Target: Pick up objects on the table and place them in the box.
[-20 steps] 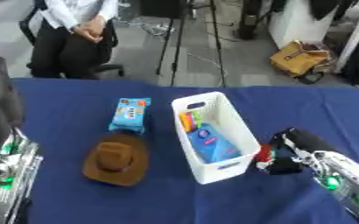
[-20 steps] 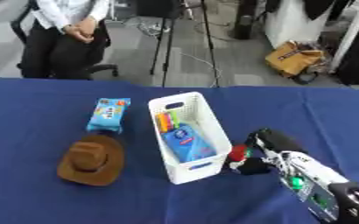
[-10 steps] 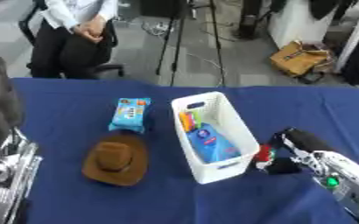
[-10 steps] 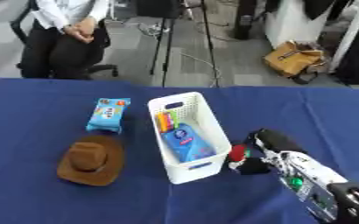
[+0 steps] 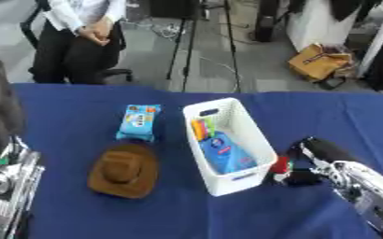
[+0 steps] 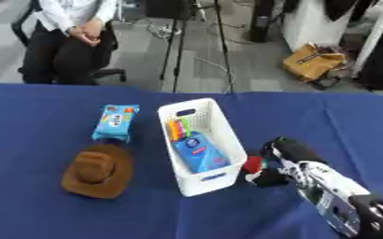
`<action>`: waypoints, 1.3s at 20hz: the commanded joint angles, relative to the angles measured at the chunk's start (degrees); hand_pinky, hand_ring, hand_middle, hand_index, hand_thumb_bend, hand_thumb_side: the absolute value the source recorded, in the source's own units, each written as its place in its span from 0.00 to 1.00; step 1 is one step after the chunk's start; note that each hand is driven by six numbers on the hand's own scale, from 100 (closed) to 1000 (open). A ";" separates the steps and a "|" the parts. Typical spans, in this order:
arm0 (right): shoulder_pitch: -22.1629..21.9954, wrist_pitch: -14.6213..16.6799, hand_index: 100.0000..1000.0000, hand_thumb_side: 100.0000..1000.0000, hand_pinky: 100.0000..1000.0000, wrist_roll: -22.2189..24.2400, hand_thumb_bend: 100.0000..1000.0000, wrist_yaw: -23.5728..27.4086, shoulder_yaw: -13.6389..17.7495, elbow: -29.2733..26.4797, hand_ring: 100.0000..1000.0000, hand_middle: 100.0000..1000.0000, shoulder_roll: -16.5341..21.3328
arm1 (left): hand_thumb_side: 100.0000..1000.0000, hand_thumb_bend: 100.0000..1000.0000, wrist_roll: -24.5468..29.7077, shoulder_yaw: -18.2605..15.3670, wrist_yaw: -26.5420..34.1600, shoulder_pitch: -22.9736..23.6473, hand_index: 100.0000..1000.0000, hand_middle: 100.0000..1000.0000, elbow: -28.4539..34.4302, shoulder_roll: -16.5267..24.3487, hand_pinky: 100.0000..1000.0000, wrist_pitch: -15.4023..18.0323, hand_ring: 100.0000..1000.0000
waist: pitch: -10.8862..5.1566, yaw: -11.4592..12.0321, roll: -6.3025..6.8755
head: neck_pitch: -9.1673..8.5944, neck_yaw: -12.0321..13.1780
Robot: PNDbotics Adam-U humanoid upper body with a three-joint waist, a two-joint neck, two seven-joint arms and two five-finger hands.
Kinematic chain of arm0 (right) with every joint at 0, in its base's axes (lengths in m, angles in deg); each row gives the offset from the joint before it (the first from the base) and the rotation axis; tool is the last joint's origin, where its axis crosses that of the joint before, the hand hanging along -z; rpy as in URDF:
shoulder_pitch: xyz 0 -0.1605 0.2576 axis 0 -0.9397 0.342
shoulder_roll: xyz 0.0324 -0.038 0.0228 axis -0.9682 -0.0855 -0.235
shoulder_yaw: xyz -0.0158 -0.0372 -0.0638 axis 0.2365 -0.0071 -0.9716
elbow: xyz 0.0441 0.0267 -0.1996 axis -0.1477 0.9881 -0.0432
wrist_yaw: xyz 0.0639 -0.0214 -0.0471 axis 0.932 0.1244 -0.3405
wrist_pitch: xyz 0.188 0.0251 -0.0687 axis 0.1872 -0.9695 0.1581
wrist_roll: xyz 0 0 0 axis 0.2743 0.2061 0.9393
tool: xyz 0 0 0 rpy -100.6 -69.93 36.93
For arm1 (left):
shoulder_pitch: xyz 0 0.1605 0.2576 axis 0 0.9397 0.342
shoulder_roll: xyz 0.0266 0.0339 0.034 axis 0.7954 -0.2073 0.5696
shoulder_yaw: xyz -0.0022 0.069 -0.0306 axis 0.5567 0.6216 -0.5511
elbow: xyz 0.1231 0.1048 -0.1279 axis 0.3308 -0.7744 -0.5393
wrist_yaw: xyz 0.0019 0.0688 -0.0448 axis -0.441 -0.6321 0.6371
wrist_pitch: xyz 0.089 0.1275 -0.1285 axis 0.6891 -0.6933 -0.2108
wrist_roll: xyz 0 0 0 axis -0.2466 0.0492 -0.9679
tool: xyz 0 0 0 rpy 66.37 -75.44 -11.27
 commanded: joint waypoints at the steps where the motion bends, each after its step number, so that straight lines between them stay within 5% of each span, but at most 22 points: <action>1: 0.72 -0.25 0.70 0.50 0.84 -0.02 0.57 -0.35 0.51 -0.22 0.85 0.57 1.21 | 1.00 0.00 -0.15 -0.38 0.36 -0.99 0.98 0.87 0.82 0.48 0.89 0.03 0.94 | -0.95 0.00 0.15 | -0.51 -0.13; 26: 0.40 -0.99 0.67 0.44 0.84 0.15 0.46 -0.50 0.56 -0.33 0.84 0.53 1.36 | 1.00 0.00 -0.08 -0.47 0.52 -1.01 0.98 0.87 0.82 0.44 0.89 0.04 0.94 | -0.89 0.02 0.08 | -0.92 -0.38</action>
